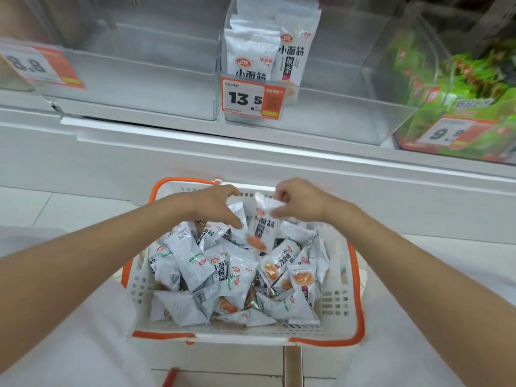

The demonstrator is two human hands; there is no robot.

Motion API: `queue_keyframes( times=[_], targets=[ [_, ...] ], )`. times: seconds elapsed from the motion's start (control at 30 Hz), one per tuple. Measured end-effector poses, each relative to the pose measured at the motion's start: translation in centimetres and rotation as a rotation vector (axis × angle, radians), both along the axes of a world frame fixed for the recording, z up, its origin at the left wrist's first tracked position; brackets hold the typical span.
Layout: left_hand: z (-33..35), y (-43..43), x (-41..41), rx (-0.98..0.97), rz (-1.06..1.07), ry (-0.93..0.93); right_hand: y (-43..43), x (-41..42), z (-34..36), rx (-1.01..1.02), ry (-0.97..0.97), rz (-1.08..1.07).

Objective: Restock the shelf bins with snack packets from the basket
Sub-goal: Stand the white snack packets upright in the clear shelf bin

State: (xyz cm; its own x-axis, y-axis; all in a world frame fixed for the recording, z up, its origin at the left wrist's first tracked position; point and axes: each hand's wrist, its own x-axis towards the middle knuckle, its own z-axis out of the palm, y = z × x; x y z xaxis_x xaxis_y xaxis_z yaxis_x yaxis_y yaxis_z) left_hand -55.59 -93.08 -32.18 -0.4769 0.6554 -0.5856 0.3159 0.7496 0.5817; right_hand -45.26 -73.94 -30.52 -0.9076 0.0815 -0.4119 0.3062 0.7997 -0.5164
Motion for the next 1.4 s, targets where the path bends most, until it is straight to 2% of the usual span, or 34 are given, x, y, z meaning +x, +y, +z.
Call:
queue_keyframes(
  times=[0.13, 0.23, 0.4, 0.53, 0.67, 0.83, 0.93, 1.03, 1.17, 1.23, 1.3, 1.4],
  targets=[
    [1.5, 0.2, 1.0, 0.251, 0.025, -0.298, 1.1, -0.2, 4.1, -0.407, 0.117, -0.222],
    [1.8, 0.4, 1.4, 0.384, 0.128, -0.401, 1.3, -0.6, 5.0, -0.49, 0.135, -0.224],
    [2.9, 0.6, 1.5, 0.39, 0.072, -0.374, 0.4, -1.1, 5.5, -0.371, 0.309, -0.28],
    [3.5, 0.7, 1.6, 0.39, 0.027, -0.375, -0.2, -1.7, 4.5, -0.356, 0.462, -0.344],
    [4.1, 1.1, 1.7, 0.4, 0.066, -0.343, 0.2, -1.8, 4.0, -0.248, 0.658, -0.427],
    [4.1, 2.0, 1.9, 0.447, 0.096, -0.25, 1.4, -2.3, 4.1, -0.199, 0.691, -0.413],
    [4.2, 2.1, 1.9, 0.48, 0.11, -0.203, 1.7, -2.4, 4.8, -0.256, 0.631, -0.432],
    [4.8, 2.2, 1.5, 0.561, 0.186, -0.12, 1.6, -1.3, 6.3, -0.475, 0.599, -0.527],
    [6.2, 2.4, 0.9, 0.621, 0.225, -0.037, 1.1, -0.2, 7.1, -0.698, 0.373, -0.447],
    [7.1, 2.6, 0.7, 0.64, 0.216, -0.06, 1.1, -0.1, 7.7, -0.689, 0.416, -0.437],
    [8.6, 3.0, 0.4, 0.729, 0.176, -0.101, 1.5, -0.3, 9.2, -0.645, 0.54, -0.425],
    [11.7, 4.4, -0.7, 0.878, 0.17, 0.084, 3.1, -0.9, 12.3, -0.563, 0.78, -0.414]
  ],
)
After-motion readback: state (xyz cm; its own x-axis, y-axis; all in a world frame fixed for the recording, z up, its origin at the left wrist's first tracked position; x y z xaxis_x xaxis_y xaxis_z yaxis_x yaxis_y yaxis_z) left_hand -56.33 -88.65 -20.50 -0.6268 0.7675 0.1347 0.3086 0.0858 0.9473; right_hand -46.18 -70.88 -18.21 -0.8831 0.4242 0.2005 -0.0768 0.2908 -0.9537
